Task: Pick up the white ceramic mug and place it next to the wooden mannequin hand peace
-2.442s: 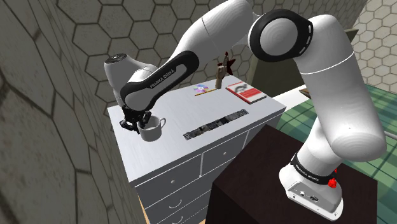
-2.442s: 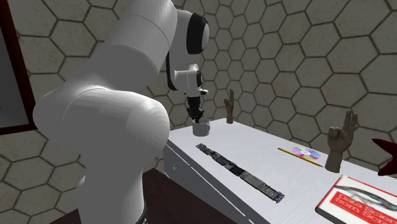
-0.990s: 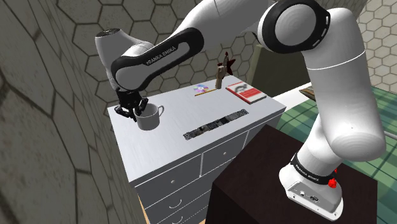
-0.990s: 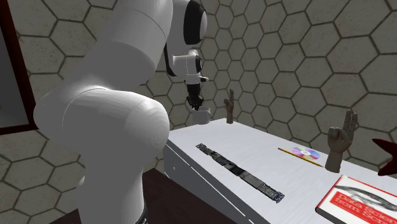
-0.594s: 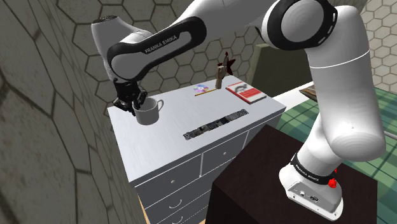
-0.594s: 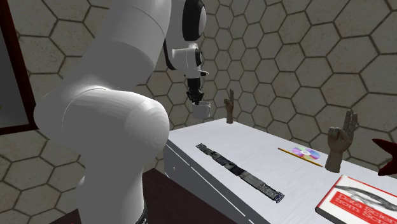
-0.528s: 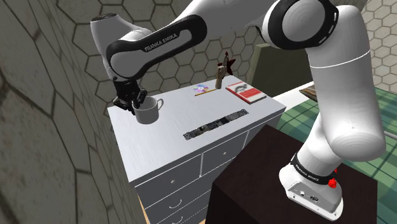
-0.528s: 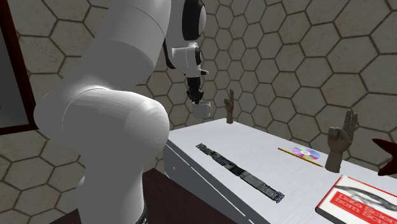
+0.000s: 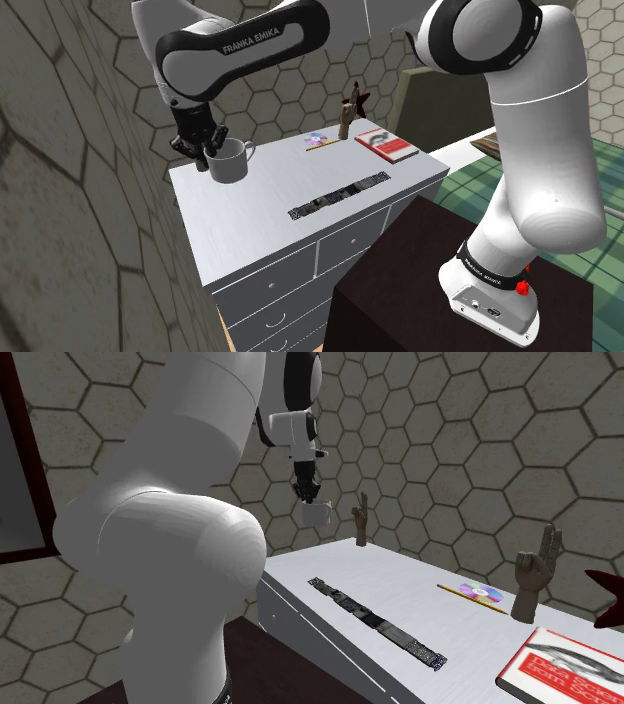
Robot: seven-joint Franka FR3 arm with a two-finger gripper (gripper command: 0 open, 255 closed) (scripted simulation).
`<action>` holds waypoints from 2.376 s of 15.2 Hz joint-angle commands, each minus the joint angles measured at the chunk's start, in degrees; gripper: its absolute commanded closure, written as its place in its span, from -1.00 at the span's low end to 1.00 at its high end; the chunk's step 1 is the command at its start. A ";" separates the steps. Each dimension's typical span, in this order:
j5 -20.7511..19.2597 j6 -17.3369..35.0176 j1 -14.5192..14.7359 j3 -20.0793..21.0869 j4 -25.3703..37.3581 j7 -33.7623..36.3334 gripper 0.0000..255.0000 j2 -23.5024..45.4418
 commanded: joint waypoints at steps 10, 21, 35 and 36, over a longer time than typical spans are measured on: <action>0.73 -7.61 0.47 0.38 6.53 -1.09 1.00 -1.24; 0.67 -16.71 1.85 0.43 16.87 -2.15 1.00 -0.14; 2.42 -20.61 -2.37 0.26 15.82 -6.68 1.00 -5.70; 3.06 -19.50 -3.78 0.13 12.98 -7.73 1.00 -7.58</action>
